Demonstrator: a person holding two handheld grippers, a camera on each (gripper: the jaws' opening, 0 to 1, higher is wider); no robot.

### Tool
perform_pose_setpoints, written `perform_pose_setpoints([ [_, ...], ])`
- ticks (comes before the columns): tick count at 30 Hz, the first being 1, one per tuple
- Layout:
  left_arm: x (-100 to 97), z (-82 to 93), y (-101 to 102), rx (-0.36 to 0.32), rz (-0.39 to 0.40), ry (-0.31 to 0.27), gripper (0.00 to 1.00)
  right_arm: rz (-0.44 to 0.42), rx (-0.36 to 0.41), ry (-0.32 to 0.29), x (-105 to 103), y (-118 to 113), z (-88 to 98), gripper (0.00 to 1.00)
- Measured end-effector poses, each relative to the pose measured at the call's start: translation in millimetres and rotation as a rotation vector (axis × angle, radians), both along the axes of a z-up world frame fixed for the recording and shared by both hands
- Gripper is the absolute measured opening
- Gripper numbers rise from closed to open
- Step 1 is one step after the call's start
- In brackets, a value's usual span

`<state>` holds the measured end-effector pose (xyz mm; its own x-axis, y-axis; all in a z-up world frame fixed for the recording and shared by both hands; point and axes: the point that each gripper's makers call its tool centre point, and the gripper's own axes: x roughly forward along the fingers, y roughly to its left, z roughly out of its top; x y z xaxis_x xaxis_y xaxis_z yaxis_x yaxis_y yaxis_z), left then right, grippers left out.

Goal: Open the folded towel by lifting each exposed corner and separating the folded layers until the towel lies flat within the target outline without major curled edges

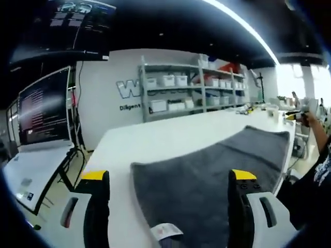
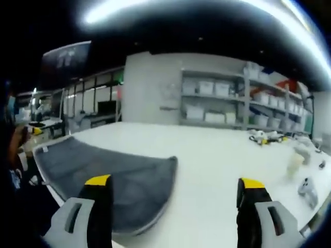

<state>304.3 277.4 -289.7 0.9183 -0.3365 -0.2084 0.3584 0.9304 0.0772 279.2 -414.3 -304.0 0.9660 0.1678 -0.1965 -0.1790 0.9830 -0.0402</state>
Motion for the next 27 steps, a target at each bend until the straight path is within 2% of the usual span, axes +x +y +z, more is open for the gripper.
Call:
perform_pose_setpoints([
  [4,11.9,-6.3,1,-0.015,-0.001,0.026,0.90,-0.014,-0.019,0.003,6,-5,1.9,0.98],
  [8,28.0,-18.7,1,-0.019,0.003,0.076,0.90,-0.010,-0.053,0.032,15,-6,-0.1,0.98],
  [12,45.8,-25.0,-3,0.000,-0.007,0.105,0.89,-0.005,-0.096,0.077,31,-9,-3.7,0.98],
  [19,86.1,-30.7,8,0.012,0.008,0.124,0.87,0.034,-0.151,0.107,74,2,1.3,0.97],
  [24,113.8,-42.7,16,0.016,0.023,0.153,0.84,0.048,-0.166,0.110,103,7,5.7,0.96],
  [27,130.1,-51.1,21,0.025,0.043,0.165,0.81,0.065,-0.164,0.130,125,11,0.2,0.96],
])
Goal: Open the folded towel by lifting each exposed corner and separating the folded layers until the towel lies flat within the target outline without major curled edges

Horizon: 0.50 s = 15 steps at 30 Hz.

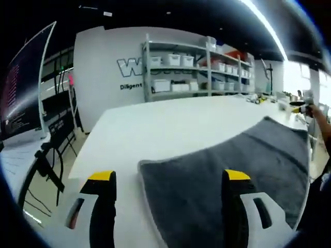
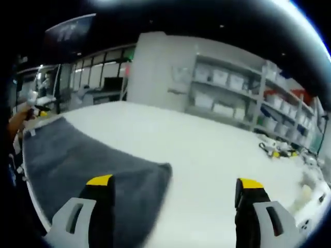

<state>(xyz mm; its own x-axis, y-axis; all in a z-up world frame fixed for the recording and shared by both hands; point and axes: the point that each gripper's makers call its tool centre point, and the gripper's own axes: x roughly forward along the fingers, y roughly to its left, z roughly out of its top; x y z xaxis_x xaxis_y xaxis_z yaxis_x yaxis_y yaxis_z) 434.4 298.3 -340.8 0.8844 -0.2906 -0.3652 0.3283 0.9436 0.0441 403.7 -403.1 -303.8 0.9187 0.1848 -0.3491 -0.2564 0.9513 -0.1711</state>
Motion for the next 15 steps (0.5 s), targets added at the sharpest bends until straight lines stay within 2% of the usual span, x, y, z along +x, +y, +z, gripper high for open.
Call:
perform_pose_setpoints([
  [8,39.8,-23.7,10,0.022,0.021,0.063,0.70,0.017,-0.003,0.039,49,3,-14.0,0.94],
  [15,64.3,-37.0,12,0.009,0.035,0.100,0.59,0.045,0.011,0.094,92,11,-38.4,0.86],
])
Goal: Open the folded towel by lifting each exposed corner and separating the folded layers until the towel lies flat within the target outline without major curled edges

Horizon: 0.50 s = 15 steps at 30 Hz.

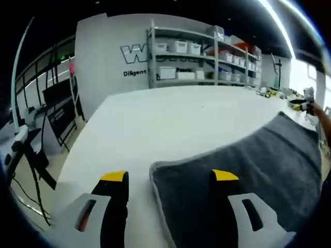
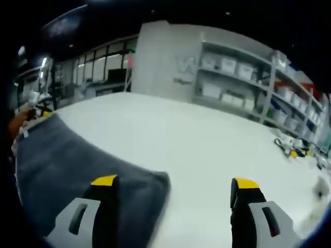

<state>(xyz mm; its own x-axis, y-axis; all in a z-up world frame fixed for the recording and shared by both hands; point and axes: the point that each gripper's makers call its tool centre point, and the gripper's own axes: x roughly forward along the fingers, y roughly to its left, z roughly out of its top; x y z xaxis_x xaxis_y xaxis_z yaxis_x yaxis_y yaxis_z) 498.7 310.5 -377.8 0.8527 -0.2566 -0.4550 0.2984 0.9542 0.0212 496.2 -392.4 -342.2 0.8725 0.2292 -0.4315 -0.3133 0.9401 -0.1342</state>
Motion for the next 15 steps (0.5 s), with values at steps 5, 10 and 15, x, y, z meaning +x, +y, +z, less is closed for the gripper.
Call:
perform_pose_setpoints([
  [5,12.6,-8.9,9,0.012,0.031,0.019,0.47,0.004,0.019,0.014,24,1,-11.1,0.74],
  [10,17.9,-10.0,14,0.024,0.053,0.011,0.35,-0.002,0.034,0.068,33,3,-31.4,0.64],
  [15,15.0,-21.2,11,0.026,0.026,0.040,0.30,0.027,0.020,0.105,30,13,-46.2,0.58],
])
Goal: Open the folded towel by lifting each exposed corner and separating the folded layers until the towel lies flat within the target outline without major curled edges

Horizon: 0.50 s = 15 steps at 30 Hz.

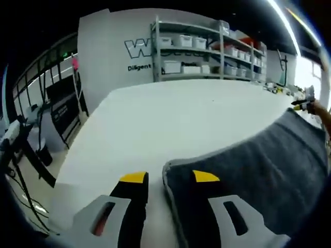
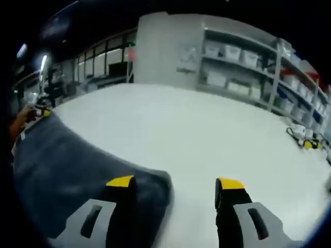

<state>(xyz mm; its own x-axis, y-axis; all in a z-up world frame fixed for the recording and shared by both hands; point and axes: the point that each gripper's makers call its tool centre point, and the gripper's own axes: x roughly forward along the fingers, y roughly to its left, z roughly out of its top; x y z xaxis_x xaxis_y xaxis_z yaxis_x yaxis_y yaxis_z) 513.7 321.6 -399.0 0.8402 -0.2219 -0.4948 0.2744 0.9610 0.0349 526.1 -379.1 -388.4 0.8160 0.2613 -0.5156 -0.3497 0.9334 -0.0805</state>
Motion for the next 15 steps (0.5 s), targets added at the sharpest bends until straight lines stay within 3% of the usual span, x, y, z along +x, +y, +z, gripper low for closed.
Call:
perform_pose_setpoints([
  [3,2.8,-2.0,2,-0.020,0.022,-0.010,0.26,-0.005,-0.017,-0.004,3,-1,-2.5,0.49],
  [7,3.5,-8.0,2,-0.029,0.020,0.000,0.16,-0.008,-0.022,0.014,7,-5,-10.8,0.21],
  [10,2.4,-11.3,-1,-0.035,0.010,0.005,0.12,0.013,-0.033,0.065,5,-4,-25.4,0.16],
  [15,1.0,-12.7,-6,-0.048,-0.029,0.000,0.02,0.010,-0.015,0.069,6,-4,-30.1,0.01],
])
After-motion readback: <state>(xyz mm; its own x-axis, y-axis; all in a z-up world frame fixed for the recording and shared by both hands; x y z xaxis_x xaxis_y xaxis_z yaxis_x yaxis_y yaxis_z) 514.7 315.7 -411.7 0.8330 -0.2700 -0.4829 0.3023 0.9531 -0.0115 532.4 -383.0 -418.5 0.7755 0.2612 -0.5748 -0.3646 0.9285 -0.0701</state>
